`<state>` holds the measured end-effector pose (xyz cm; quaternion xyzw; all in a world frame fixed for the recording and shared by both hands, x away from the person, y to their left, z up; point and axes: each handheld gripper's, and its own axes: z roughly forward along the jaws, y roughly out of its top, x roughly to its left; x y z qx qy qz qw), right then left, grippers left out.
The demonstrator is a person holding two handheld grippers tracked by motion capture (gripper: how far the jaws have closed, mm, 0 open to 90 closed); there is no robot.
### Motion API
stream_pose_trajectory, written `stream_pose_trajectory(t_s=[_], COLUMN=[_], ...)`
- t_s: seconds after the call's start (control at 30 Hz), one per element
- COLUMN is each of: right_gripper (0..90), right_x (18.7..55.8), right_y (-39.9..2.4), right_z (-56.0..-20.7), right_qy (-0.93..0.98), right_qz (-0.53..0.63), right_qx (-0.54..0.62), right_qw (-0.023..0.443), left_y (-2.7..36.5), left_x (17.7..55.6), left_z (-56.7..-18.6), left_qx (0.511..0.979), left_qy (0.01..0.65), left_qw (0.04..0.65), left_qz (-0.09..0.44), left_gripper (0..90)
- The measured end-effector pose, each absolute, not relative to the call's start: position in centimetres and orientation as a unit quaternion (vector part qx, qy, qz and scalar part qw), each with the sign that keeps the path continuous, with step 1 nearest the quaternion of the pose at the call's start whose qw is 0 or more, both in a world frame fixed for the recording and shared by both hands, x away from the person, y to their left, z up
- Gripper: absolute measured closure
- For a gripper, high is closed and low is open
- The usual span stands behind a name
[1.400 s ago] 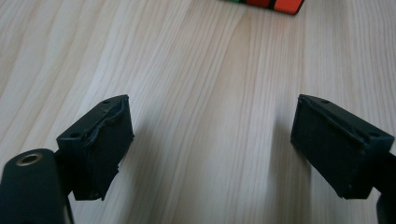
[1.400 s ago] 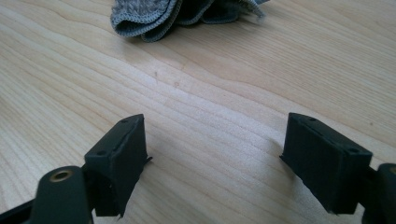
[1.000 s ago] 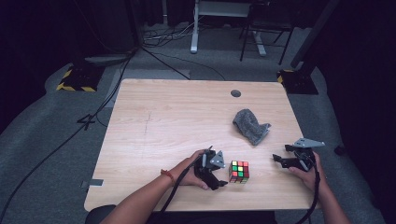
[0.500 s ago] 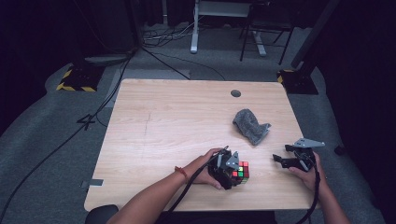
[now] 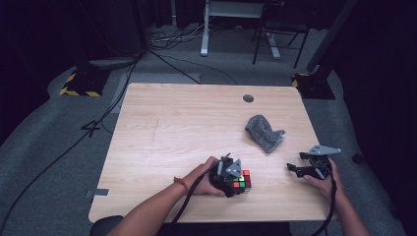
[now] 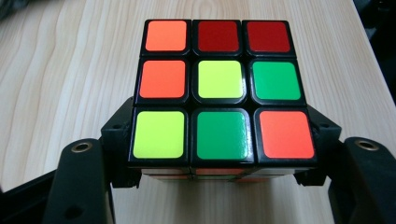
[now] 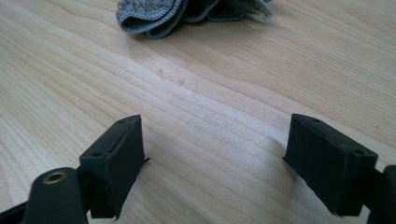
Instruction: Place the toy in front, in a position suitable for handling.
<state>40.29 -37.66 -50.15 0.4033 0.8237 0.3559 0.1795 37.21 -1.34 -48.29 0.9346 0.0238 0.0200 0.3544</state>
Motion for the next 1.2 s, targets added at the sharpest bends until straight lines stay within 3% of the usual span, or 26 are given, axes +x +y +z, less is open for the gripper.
stream_pose_trajectory(t_s=[0.07,0.2,0.5,0.57,0.7,1.07,1.2], right_gripper=[26.1,25.2,30.5,38.5,43.7,52.7,65.9], right_x=[40.3,41.1,44.1,45.5,46.7,50.0,49.7], right_y=[-37.5,-37.1,-34.6,-33.1,-31.5,-28.6,-29.1], right_z=[-49.8,-48.2,-44.7,-44.4,-44.3,-47.5,-48.1], right_qy=[0.821,0.819,0.825,0.827,0.836,0.870,0.868], right_qz=[0.365,0.372,0.396,0.397,0.376,0.318,0.328], right_qx=[0.393,0.386,0.355,0.341,0.324,0.331,0.340], right_qw=[0.197,0.204,0.192,0.206,0.234,0.180,0.154], left_y=[0.2,2.9,8.0,9.7,10.9,12.3,12.4], left_x=[37.0,36.3,35.4,35.6,35.5,35.5,35.6], left_z=[-48.3,-48.2,-48.0,-48.2,-48.4,-48.6,-48.7], left_qx=[0.934,0.937,0.938,0.933,0.929,0.927,0.925], left_qy=[0.035,0.050,0.083,0.102,0.111,0.117,0.117], left_qw=[0.354,0.346,0.334,0.344,0.352,0.355,0.361], left_qz=[0.021,0.022,0.029,0.025,0.030,0.033,0.029], left_gripper=[33.5,33.6,33.7,33.7,33.8,33.8,33.9])
